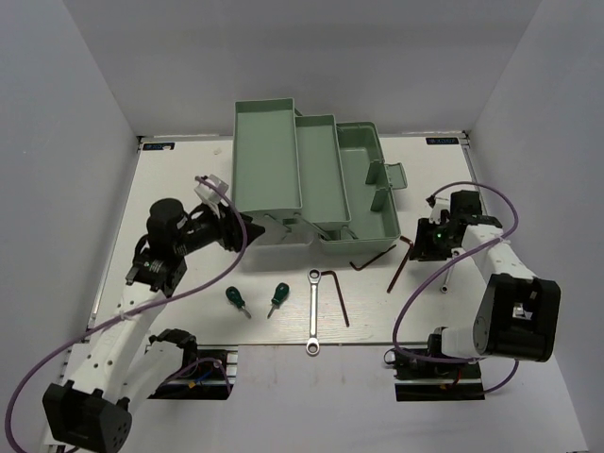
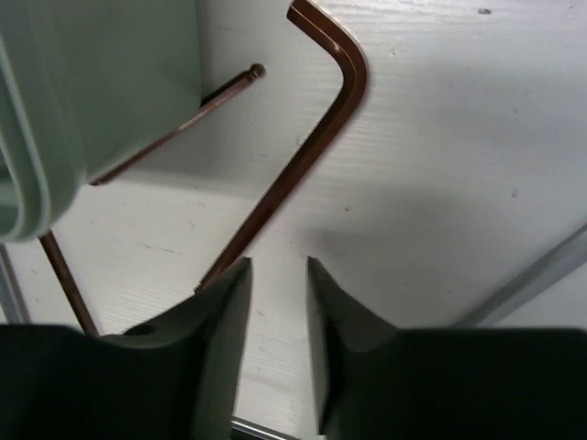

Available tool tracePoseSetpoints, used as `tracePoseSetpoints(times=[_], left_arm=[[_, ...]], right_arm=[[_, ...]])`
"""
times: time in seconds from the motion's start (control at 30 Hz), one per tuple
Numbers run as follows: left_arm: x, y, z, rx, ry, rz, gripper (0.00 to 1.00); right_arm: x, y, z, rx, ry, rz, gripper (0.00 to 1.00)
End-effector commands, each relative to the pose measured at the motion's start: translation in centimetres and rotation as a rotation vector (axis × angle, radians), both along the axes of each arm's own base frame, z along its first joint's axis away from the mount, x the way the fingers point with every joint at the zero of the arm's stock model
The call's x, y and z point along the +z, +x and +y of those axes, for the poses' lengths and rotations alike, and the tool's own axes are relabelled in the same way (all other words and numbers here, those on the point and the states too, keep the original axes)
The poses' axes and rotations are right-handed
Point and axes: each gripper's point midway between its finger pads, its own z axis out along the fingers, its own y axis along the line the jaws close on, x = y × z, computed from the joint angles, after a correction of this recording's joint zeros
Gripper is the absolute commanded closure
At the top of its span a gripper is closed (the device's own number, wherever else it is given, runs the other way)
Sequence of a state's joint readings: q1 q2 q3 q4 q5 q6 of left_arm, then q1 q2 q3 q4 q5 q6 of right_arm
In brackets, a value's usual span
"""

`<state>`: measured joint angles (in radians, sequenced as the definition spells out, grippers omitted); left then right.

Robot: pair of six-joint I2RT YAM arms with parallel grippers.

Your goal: Sort the tools into containers

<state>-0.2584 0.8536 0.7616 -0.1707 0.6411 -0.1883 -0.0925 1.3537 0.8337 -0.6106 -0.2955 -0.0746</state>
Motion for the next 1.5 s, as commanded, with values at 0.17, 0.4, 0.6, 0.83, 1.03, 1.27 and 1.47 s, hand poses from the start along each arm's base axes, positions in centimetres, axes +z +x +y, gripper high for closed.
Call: tracePoseSetpoints(times=[0.17, 0.4, 0.6, 0.83, 1.03, 1.27, 1.47], left_arm=[[0.8, -1.2, 0.5, 0.016, 0.011, -0.102, 0.33], [4.7, -3.0, 3.6, 0.181, -0.019, -0.289, 0.29], [5.6, -4.2, 3.7, 0.173, -0.043, -0.351, 0.27], [5.8, -4.4, 3.5, 0.153, -0.048, -0.36, 0.27], [5.6, -4.4, 3.0, 0.122, -0.048, -0.353, 0.27], [5.2, -4.2, 2.8, 0.112, -0.045, -0.344, 0.27], [4.7, -4.7, 1.6, 0.025, -0.055, -0.328, 0.26]], right_arm=[[-0.9, 1.8, 1.2, -0.068, -0.009, -0.022, 0.54], [-3.9, 1.6, 0.8, -0.121, -0.109, 0.077, 0.54], [-5.1, 2.0, 1.1, -0.141, -0.101, 0.109, 0.54], [-6.6, 1.3, -1.0, -0.203, -0.241, 0.153, 0.61], [-7.1, 0.7, -1.8, -0.228, -0.323, 0.17, 0.68], [-7.3, -0.4, -3.4, -0.198, -0.456, 0.179, 0.62], [-8.7, -1.4, -2.8, -0.195, -0.429, 0.278, 0.66]])
